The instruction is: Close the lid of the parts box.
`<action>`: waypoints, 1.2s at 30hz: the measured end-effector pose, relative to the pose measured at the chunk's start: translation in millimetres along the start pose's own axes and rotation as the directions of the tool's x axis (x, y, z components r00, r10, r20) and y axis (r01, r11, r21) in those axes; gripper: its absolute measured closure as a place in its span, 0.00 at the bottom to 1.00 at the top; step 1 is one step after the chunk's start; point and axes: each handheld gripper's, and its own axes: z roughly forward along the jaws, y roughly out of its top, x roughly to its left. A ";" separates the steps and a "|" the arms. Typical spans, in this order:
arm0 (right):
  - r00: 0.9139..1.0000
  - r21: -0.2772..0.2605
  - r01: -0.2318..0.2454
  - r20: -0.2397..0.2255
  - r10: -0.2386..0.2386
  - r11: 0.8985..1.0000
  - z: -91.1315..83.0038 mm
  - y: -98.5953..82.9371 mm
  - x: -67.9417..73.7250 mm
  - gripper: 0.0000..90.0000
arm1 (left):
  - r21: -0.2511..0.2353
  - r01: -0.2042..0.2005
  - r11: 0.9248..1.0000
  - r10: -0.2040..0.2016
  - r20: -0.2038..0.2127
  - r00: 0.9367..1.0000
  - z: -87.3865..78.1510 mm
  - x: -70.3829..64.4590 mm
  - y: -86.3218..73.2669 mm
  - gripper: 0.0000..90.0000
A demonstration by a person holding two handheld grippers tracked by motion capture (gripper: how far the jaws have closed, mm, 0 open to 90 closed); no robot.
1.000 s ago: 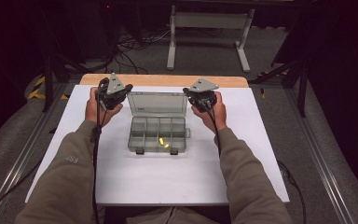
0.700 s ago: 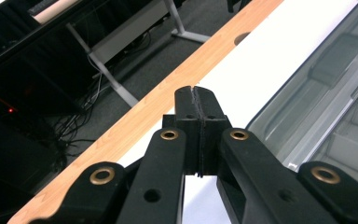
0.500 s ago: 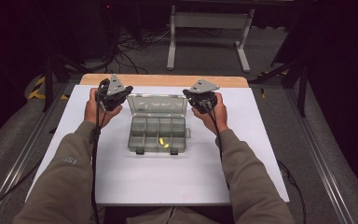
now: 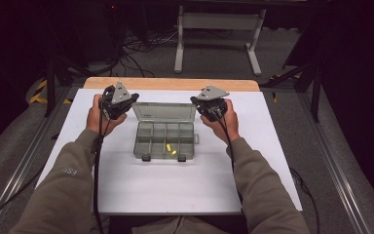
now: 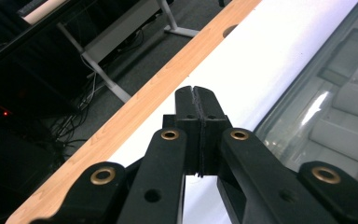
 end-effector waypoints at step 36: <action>0.995 0.000 0.047 -0.085 -0.046 0.999 -26.0 -6.9 27.5 1.00 | -0.033 -0.086 0.996 0.088 0.071 0.994 -25.2 -24.4 -1.6 1.00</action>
